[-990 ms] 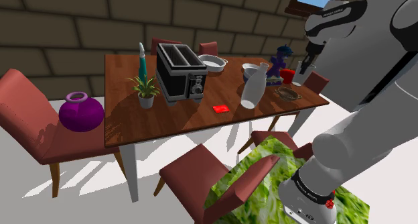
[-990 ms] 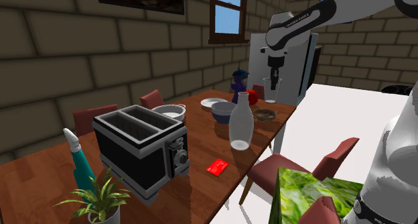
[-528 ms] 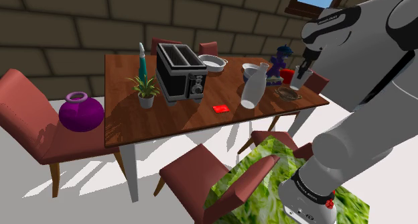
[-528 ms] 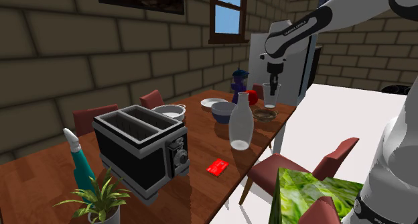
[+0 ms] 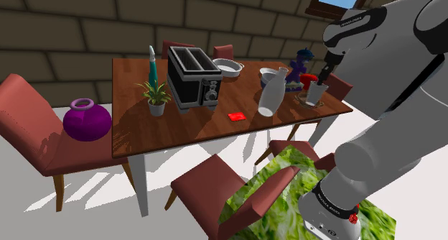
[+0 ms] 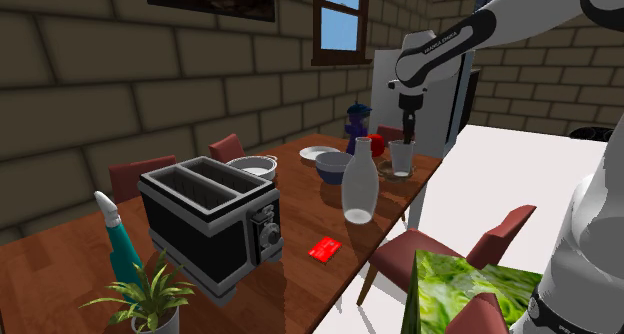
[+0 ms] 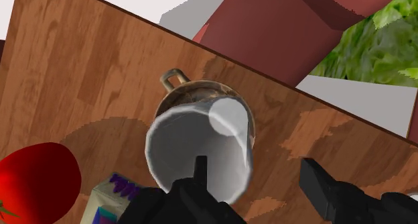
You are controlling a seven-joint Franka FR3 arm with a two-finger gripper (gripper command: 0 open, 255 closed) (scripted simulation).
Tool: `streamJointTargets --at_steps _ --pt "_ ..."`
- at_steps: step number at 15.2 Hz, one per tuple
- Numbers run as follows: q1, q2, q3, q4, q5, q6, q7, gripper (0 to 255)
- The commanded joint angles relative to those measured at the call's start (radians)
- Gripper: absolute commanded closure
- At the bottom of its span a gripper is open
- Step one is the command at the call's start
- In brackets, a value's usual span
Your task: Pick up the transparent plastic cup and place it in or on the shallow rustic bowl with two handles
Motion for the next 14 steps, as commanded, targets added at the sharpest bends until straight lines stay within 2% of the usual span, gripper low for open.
streamJointTargets --at_steps 1,4,8,14 --pt "0.000 0.000 0.000 0.000 0.000 0.000 0.000 0" --pt "0.000 0.000 0.000 0.000 0.000 0.000 0.000 0" --pt "0.009 -0.051 0.018 0.076 -0.014 -0.126 0.012 0" --pt "0.009 -0.051 0.018 0.076 -0.014 -0.126 0.012 0"
